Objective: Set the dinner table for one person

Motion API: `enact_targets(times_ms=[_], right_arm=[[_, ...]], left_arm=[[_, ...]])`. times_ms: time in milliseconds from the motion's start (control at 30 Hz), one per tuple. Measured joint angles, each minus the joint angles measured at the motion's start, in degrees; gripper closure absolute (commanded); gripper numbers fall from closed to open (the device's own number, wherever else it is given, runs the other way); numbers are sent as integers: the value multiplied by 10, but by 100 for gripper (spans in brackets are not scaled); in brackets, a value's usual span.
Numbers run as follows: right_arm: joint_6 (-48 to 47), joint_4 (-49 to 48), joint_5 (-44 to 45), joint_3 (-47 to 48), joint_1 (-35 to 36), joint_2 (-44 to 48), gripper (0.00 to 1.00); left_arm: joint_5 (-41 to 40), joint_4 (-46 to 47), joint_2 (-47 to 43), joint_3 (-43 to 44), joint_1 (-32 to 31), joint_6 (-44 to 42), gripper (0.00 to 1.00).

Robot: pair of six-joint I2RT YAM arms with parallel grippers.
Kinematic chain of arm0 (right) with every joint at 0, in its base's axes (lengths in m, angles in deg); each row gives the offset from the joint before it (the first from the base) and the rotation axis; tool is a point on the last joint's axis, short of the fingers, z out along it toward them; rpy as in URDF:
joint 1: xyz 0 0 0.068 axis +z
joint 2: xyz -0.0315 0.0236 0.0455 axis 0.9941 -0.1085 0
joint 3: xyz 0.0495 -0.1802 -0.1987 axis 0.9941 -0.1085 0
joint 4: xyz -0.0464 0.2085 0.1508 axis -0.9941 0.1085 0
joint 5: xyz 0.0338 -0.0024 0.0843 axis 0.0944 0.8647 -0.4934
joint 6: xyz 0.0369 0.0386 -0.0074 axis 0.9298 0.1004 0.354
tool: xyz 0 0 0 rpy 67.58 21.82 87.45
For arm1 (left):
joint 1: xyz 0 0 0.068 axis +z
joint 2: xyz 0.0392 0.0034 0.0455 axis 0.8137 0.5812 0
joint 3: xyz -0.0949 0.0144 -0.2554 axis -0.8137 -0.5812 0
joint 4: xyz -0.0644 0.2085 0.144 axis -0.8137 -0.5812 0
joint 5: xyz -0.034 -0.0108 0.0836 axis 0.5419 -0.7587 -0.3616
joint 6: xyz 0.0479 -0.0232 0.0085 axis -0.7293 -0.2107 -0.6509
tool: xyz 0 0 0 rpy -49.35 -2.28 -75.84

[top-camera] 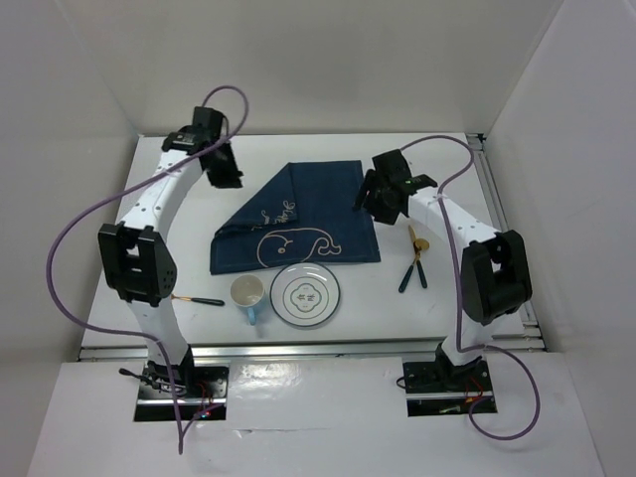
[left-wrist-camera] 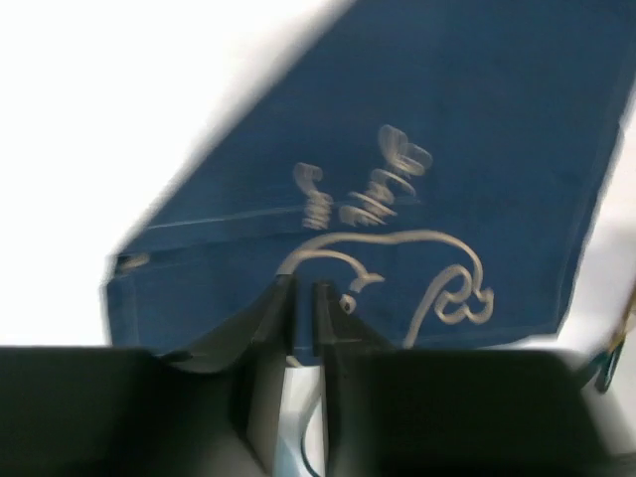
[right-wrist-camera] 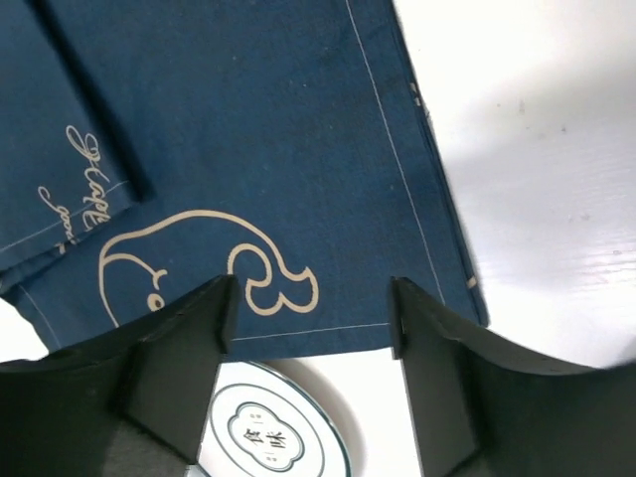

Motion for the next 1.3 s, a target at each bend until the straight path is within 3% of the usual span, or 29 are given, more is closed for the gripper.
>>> enact_targets(times_ms=[67, 133, 333, 833, 967, 1100, 1233, 1300], right_arm=[[-4, 1, -2, 5, 0, -7, 18], [-6, 5, -4, 5, 0, -11, 18], [-10, 6, -28, -16, -17, -7, 17], [-32, 9, -77, -108, -83, 74, 11], [-39, 10, -79, -111, -89, 74, 11], [-45, 10, -79, -111, -89, 73, 11], [-47, 10, -79, -111, -92, 73, 11], [-47, 10, -79, -111, -93, 73, 11]], left_arm=[[-2, 5, 11, 17, -44, -21, 44], [-9, 3, 28, 36, -100, -36, 35], [-55, -30, 143, 133, -217, -41, 35], [-207, -63, 290, 215, -232, -12, 38], [-218, -63, 315, 226, -232, -12, 41], [-219, -64, 323, 227, -232, -14, 51], [-221, -65, 329, 237, -232, -15, 66], [-224, -68, 332, 245, -232, -15, 82]])
